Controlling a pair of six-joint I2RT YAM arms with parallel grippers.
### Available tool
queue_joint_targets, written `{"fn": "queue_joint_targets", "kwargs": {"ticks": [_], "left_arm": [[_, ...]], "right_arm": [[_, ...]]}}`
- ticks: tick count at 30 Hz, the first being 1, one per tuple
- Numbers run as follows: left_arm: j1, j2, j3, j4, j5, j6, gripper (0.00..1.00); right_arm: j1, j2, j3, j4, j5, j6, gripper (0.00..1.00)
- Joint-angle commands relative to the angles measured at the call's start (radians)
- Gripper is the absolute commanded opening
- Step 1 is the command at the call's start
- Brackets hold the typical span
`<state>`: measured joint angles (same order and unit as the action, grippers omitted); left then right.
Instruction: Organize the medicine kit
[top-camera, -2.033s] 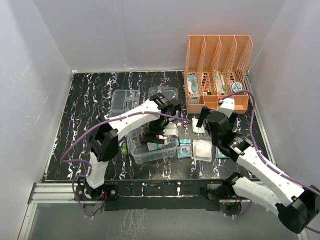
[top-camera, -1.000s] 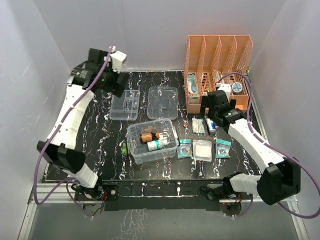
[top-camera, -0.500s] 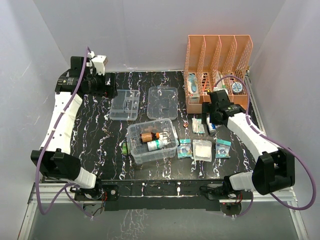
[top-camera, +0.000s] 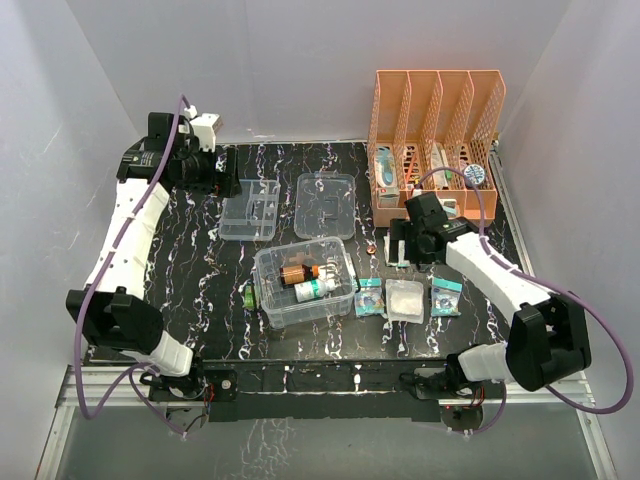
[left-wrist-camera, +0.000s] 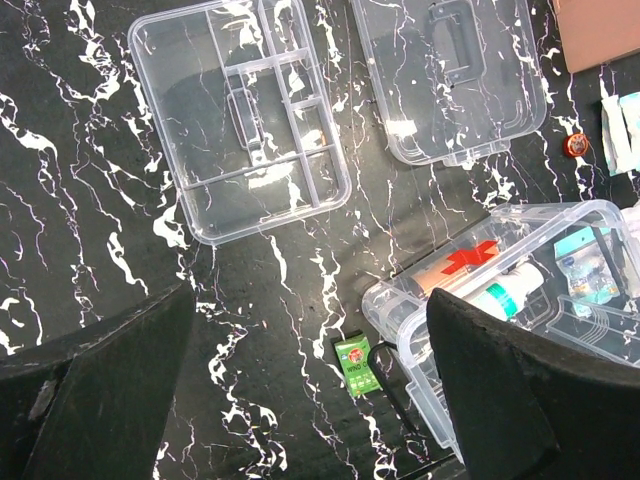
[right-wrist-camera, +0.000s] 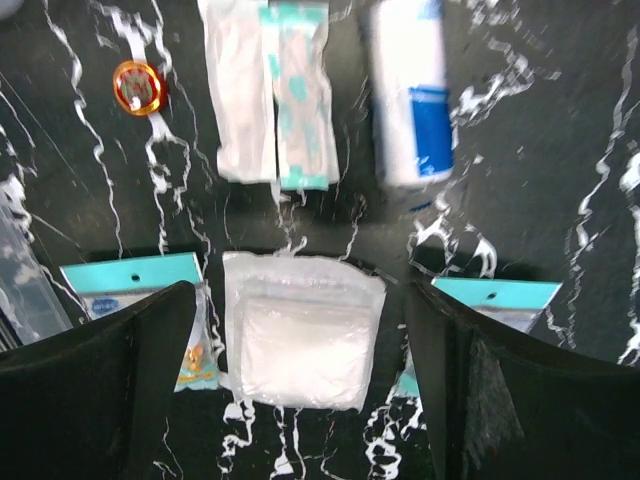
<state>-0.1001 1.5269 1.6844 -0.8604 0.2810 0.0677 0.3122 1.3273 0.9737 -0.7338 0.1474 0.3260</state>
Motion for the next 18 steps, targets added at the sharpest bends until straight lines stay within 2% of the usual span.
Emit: {"fn": "queue_joint_targets", "kwargs": {"ticks": [1,8,14,18], "left_arm": [[0.003,0.006,0.025,-0.016,0.034,0.01,0.99],[0.003,0.057,0.085,-0.061,0.04,0.021,0.99],[0.003,0.181,0.248,-0.214,0.026,0.023,0.99],[0.004,0.175,0.209,-0.226,0.018,0.024,0.99]], "right_arm": [[0.055,-0.029,-0.064,0.024,0.05,0.132,0.84],[0.145,-0.04,-0.161,0.039,0.086,0.267,0.79],[0.212,-0.027,-0.182,0.035,0.103,0.333,0.77],[0.258,-0.004,-0.186,0.022,0.127,0.372,0.77]]}}
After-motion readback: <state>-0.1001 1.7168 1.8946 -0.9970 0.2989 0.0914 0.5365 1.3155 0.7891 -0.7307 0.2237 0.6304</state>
